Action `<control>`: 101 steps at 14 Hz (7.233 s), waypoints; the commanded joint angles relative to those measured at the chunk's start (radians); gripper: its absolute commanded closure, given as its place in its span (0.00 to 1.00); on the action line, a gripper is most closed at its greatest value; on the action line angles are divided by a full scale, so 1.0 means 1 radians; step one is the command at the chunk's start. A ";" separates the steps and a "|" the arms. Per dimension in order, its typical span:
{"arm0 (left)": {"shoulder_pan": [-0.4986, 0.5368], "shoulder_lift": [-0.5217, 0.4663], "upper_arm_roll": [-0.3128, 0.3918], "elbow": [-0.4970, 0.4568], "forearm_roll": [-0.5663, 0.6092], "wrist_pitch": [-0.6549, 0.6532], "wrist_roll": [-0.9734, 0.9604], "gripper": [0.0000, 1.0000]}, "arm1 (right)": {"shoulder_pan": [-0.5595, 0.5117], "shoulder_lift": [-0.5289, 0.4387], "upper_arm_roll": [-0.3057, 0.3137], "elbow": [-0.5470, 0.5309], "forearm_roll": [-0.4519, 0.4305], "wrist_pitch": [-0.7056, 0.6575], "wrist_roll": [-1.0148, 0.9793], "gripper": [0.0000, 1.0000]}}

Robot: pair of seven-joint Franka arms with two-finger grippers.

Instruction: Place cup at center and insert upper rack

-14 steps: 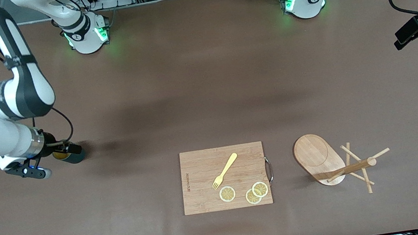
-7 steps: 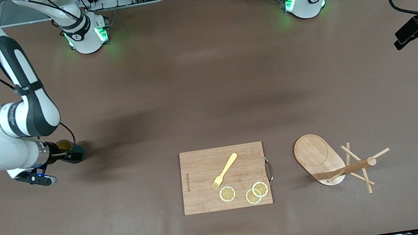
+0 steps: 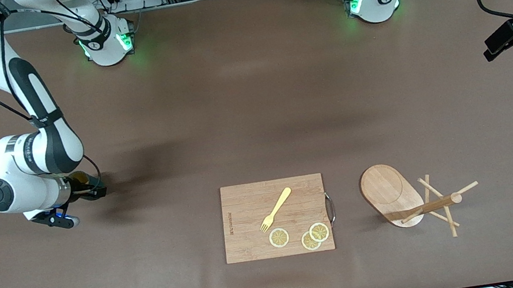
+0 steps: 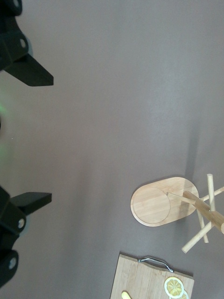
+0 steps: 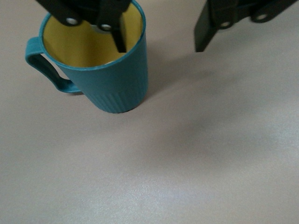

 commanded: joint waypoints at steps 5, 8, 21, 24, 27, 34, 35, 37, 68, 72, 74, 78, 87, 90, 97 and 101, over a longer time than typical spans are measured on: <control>-0.004 -0.009 0.001 0.006 0.017 -0.003 0.000 0.00 | -0.012 -0.001 0.008 -0.010 0.013 0.006 -0.005 1.00; -0.002 -0.011 0.002 0.008 0.016 -0.005 0.002 0.00 | -0.007 -0.009 0.007 -0.004 0.013 -0.005 0.004 1.00; -0.004 -0.008 -0.002 0.005 0.013 -0.009 0.002 0.00 | 0.356 -0.167 0.017 0.059 0.124 -0.142 0.261 1.00; -0.006 0.000 -0.002 0.005 0.013 -0.005 0.002 0.00 | 0.506 -0.152 0.017 0.135 0.143 -0.140 0.471 1.00; -0.007 0.005 -0.004 0.006 0.013 0.005 0.002 0.00 | 0.626 -0.127 0.018 0.175 0.148 -0.123 0.655 1.00; -0.010 0.018 -0.004 0.005 0.013 0.015 0.002 0.00 | 0.728 -0.023 0.092 0.200 0.263 0.030 1.036 1.00; -0.010 0.023 -0.004 0.003 0.013 0.015 0.002 0.00 | 0.741 -0.012 0.092 0.200 0.263 0.042 1.091 1.00; -0.012 0.025 -0.004 0.005 0.013 0.020 0.002 0.00 | 0.780 0.020 0.095 0.200 0.263 0.048 1.173 1.00; -0.019 0.018 -0.155 0.014 0.010 0.021 -0.234 0.00 | 0.633 -0.136 0.087 0.189 0.278 -0.022 0.781 0.00; -0.025 0.028 -0.275 0.015 0.010 0.021 -0.464 0.00 | 0.461 -0.262 0.074 0.160 0.271 -0.111 0.485 0.00; -0.027 0.048 -0.353 0.017 0.013 0.021 -0.617 0.00 | 0.417 -0.311 0.026 0.163 0.216 -0.158 0.329 0.00; -0.125 0.112 -0.409 0.043 0.023 0.046 -0.858 0.00 | 0.280 -0.432 0.012 0.162 0.104 -0.316 0.127 0.00; -0.570 0.457 -0.392 0.242 0.281 0.100 -1.424 0.00 | 0.068 -0.564 0.012 0.198 -0.099 -0.559 -0.196 0.00; -0.717 0.521 -0.308 0.244 0.310 0.149 -1.530 0.00 | 0.045 -0.547 0.015 0.198 -0.107 -0.539 -0.214 0.00; -1.033 0.701 -0.079 0.291 0.309 0.173 -1.776 0.00 | -0.064 -0.540 0.037 0.171 -0.045 -0.504 -0.350 0.00; -1.137 0.771 0.017 0.301 0.307 0.207 -1.854 0.00 | -0.059 -0.547 0.105 0.200 -0.056 -0.540 -0.240 0.00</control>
